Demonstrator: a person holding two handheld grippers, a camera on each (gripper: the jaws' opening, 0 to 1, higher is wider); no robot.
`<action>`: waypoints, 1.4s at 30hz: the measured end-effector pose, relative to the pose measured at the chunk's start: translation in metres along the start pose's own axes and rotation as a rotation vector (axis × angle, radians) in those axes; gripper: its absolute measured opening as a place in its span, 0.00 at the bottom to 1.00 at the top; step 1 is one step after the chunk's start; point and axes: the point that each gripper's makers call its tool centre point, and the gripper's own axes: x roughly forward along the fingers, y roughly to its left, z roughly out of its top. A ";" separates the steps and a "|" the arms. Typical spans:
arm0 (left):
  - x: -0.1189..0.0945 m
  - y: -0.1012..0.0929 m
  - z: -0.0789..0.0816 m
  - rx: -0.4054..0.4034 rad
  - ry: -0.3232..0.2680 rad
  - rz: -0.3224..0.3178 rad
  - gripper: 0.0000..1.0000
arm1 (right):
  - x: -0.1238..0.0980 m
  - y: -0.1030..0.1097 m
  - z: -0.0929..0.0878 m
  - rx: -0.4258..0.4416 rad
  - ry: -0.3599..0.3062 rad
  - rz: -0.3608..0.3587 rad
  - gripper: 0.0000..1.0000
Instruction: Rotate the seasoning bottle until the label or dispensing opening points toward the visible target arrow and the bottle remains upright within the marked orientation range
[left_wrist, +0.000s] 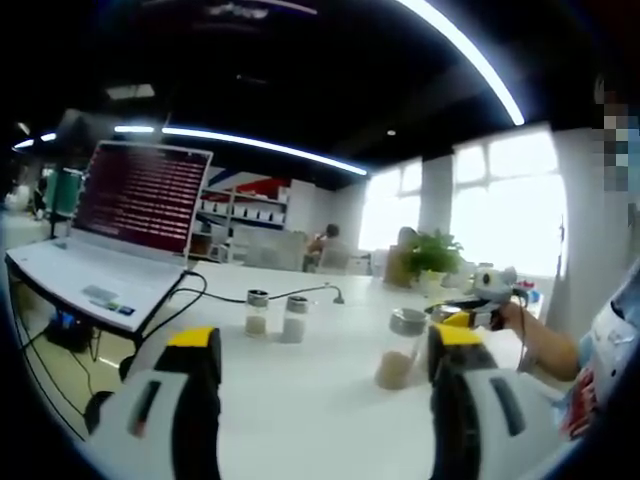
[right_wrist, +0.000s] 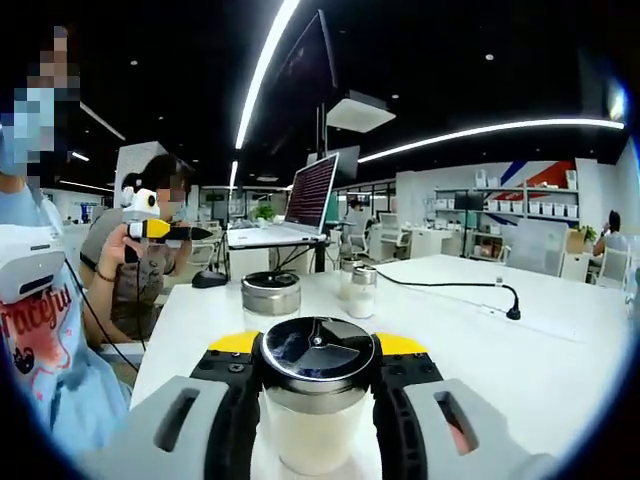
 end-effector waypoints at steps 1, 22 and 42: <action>0.000 0.000 0.000 0.003 0.001 -0.001 0.90 | 0.000 0.001 0.000 -0.001 -0.001 -0.004 0.42; 0.003 -0.011 -0.006 0.016 0.021 -0.033 0.90 | -0.001 -0.002 -0.002 -0.017 0.007 -0.143 0.43; 0.004 -0.011 -0.006 0.005 0.022 -0.036 0.90 | -0.004 -0.007 -0.002 -0.003 -0.009 -0.261 0.42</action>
